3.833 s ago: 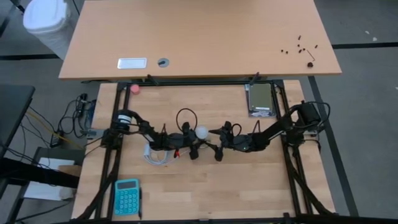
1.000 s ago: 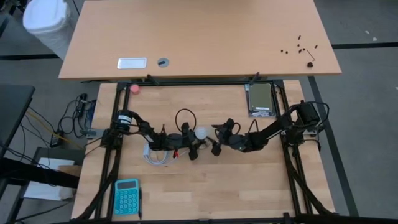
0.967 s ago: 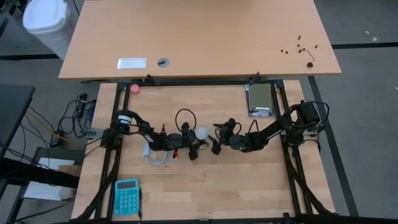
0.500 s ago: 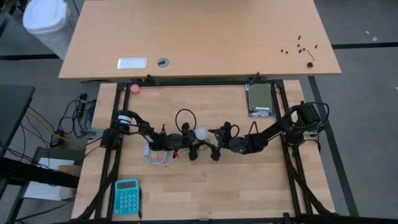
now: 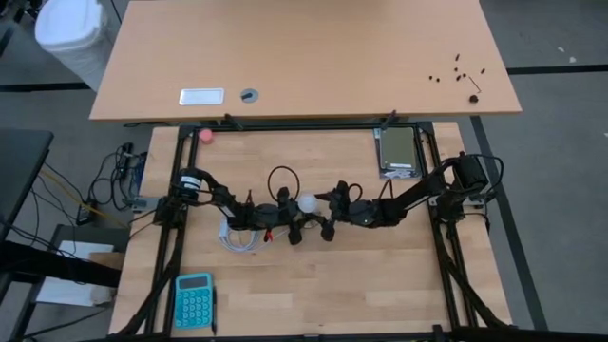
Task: Screw lightbulb
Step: Remove the lightbulb from the lamp
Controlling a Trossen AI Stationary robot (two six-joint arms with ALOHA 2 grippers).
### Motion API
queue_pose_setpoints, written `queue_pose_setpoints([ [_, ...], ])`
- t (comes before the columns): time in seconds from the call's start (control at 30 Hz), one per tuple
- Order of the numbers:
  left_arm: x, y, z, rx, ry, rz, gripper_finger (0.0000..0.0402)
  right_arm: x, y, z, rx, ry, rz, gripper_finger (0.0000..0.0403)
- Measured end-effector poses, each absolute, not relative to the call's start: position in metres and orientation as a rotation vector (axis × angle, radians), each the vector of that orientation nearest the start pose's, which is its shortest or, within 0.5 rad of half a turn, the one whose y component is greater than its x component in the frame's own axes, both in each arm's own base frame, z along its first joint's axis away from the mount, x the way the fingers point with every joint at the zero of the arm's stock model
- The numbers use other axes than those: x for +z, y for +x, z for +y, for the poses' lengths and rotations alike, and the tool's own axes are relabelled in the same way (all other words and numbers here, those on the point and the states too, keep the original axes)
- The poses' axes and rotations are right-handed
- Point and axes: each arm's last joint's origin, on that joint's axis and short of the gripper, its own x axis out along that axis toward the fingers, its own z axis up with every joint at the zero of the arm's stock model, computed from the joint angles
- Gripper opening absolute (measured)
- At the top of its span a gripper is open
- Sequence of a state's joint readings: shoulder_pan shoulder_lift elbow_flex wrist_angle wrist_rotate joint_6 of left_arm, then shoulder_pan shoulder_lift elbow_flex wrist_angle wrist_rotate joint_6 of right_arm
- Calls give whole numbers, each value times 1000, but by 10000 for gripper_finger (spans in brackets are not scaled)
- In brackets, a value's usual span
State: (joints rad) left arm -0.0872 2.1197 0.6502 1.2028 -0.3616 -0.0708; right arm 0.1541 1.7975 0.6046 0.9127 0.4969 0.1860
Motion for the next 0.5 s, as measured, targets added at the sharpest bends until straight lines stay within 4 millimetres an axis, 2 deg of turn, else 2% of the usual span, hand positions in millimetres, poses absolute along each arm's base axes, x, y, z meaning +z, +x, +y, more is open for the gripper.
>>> queue_pose_setpoints([
  [0.33,66,333,-18,291,-10,249,202,123,310,25,-420,-10,304,308],
  [0.5,66,333,-18,291,-8,255,202,114,298,21,-627,17,306,308],
])
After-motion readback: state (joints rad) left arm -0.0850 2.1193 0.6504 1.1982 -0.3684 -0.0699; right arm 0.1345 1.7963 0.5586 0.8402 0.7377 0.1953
